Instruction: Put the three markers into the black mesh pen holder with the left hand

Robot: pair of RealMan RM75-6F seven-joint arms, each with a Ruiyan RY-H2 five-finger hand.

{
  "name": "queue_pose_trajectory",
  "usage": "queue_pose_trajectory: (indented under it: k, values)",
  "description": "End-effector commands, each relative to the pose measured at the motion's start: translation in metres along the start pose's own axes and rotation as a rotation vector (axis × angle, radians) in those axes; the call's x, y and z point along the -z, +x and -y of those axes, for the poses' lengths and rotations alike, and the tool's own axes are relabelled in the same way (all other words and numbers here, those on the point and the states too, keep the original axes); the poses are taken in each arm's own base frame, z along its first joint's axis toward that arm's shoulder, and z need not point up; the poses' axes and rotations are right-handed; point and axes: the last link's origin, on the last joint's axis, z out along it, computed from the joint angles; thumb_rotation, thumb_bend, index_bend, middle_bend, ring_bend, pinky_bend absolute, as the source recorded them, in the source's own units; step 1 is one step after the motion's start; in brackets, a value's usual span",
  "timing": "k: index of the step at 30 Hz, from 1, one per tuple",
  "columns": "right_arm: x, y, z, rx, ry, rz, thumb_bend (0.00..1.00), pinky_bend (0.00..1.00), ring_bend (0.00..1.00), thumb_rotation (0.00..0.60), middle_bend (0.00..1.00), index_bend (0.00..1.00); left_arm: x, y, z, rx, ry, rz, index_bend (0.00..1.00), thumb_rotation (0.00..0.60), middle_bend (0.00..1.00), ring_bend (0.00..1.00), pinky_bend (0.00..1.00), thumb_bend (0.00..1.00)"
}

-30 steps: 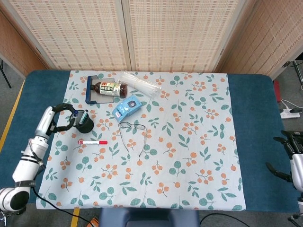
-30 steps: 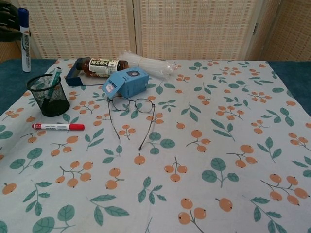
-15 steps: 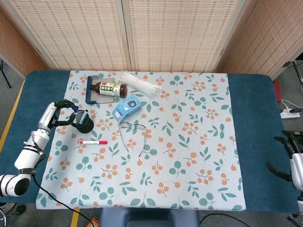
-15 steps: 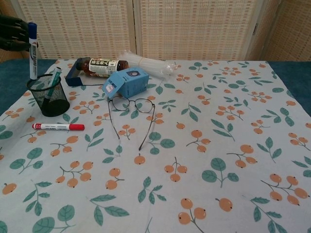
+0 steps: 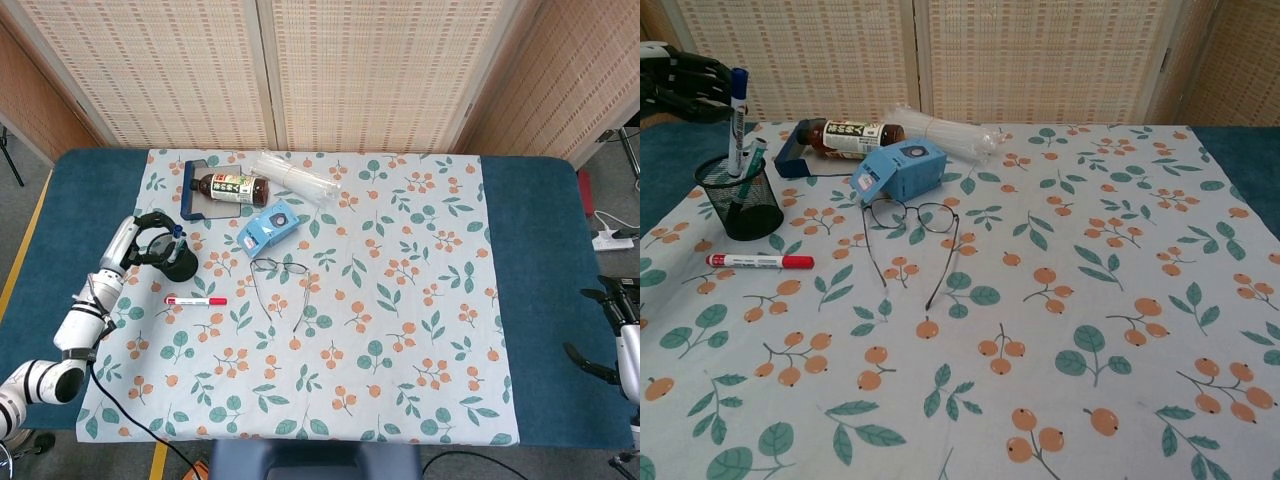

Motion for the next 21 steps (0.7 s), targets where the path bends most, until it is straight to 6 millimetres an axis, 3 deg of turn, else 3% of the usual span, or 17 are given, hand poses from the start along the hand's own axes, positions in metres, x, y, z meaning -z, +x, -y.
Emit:
queue_pose_trajectory:
  k: [1, 5, 10, 14, 18, 21]
  values:
    - [0.000, 0.000, 0.000, 0.001, -0.002, 0.001, 0.10, 0.16, 0.26, 0.600, 0.12, 0.26, -0.003, -0.001, 0.002, -0.015, 0.008, 0.004, 0.59, 0.600, 0.58, 0.21, 0.21, 0.40]
    - [-0.001, -0.001, 0.001, 0.003, 0.000, 0.005, 0.10, 0.16, 0.26, 0.600, 0.12, 0.26, -0.004, 0.001, 0.003, -0.024, 0.008, 0.004, 0.55, 0.600, 0.55, 0.20, 0.21, 0.40]
    - [-0.001, -0.001, 0.000, 0.005, -0.005, 0.009, 0.10, 0.16, 0.26, 0.600, 0.14, 0.26, -0.006, 0.002, 0.004, -0.102, 0.023, 0.046, 0.33, 0.600, 0.27, 0.06, 0.15, 0.40]
    - [0.000, 0.000, 0.000, 0.003, -0.005, 0.006, 0.10, 0.16, 0.26, 0.600, 0.14, 0.26, -0.006, 0.005, 0.005, -0.148, 0.033, 0.069, 0.23, 0.600, 0.12, 0.00, 0.11, 0.40]
    - [-0.001, -0.001, 0.000, 0.001, -0.004, 0.009, 0.10, 0.16, 0.26, 0.600, 0.14, 0.26, -0.003, 0.005, 0.003, -0.157, 0.025, 0.080, 0.21, 0.600, 0.05, 0.00, 0.09, 0.40]
    - [-0.001, -0.001, 0.000, 0.001, -0.003, 0.009, 0.10, 0.16, 0.26, 0.600, 0.14, 0.26, 0.014, 0.004, -0.008, -0.229, -0.048, 0.068, 0.21, 0.600, 0.08, 0.00, 0.09, 0.40]
